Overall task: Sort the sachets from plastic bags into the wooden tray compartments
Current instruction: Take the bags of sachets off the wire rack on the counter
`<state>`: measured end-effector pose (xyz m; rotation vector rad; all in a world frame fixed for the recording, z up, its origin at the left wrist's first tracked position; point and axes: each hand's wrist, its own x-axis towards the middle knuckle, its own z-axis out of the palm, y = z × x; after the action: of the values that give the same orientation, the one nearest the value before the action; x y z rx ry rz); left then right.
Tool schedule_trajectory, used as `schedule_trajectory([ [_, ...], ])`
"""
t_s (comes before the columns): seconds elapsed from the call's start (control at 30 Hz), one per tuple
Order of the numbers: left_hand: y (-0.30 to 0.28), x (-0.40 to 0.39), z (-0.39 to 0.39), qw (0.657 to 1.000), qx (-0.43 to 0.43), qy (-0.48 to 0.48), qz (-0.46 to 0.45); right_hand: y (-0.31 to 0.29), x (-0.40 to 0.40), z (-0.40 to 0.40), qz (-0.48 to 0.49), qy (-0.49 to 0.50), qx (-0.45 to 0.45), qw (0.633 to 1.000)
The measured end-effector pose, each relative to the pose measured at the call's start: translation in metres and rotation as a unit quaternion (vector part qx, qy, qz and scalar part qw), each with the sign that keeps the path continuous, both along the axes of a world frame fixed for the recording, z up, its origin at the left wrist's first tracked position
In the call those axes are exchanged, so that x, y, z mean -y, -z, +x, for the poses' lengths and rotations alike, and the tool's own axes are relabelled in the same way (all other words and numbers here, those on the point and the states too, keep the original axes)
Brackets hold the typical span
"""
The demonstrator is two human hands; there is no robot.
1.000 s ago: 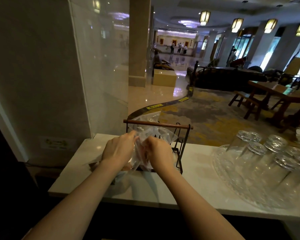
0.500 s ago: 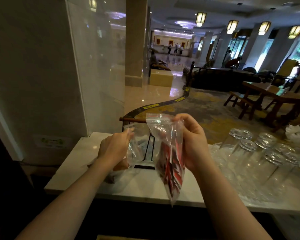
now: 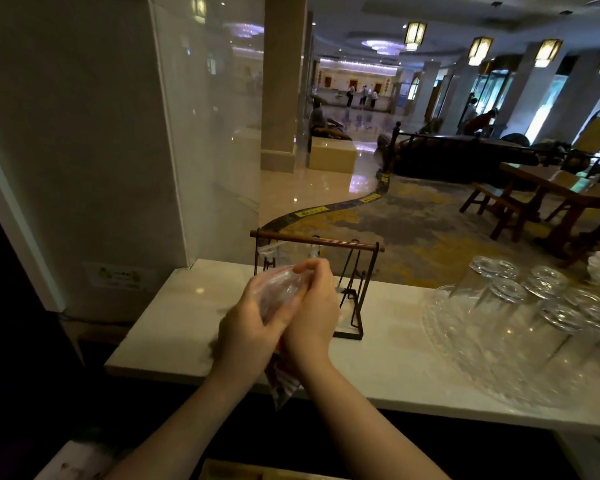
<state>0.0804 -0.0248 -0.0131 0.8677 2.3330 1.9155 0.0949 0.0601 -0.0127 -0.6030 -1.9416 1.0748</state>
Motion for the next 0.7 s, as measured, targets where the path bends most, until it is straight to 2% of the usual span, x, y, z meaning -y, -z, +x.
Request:
schedule_trajectory([
  [0.07,0.002,0.002,-0.019,0.995,-0.053,-0.089,-0.008,-0.008,0.001,-0.002,-0.004,-0.087,-0.002,0.996],
  [0.13,-0.003,0.006,-0.045,0.99,-0.046,-0.133,-0.009,-0.023,-0.009,-0.005,0.008,-0.168,0.006,0.986],
  [0.23,-0.014,0.006,-0.074,0.986,-0.085,-0.105,-0.102,-0.054,-0.051,-0.03,0.053,-0.17,0.024,0.984],
  [0.3,-0.019,-0.001,-0.086,0.964,-0.173,-0.09,-0.18,-0.068,-0.084,-0.057,0.113,-0.149,0.074,0.98],
  [0.4,-0.024,-0.018,-0.101,0.918,-0.272,-0.07,-0.279,-0.065,-0.12,-0.097,0.246,-0.145,0.255,0.924],
  [0.47,-0.022,-0.03,-0.107,0.909,-0.269,-0.039,-0.314,-0.054,-0.129,-0.115,0.305,-0.169,0.366,0.863],
  [0.53,-0.015,-0.035,-0.113,0.907,-0.264,-0.033,-0.326,-0.049,-0.135,-0.125,0.345,-0.177,0.411,0.825],
  [0.6,-0.006,-0.036,-0.117,0.908,-0.271,-0.049,-0.316,-0.053,-0.143,-0.129,0.344,-0.19,0.415,0.82],
  [0.7,-0.001,-0.038,-0.119,0.898,-0.3,-0.058,-0.315,-0.06,-0.151,-0.131,0.281,-0.234,0.414,0.833],
])
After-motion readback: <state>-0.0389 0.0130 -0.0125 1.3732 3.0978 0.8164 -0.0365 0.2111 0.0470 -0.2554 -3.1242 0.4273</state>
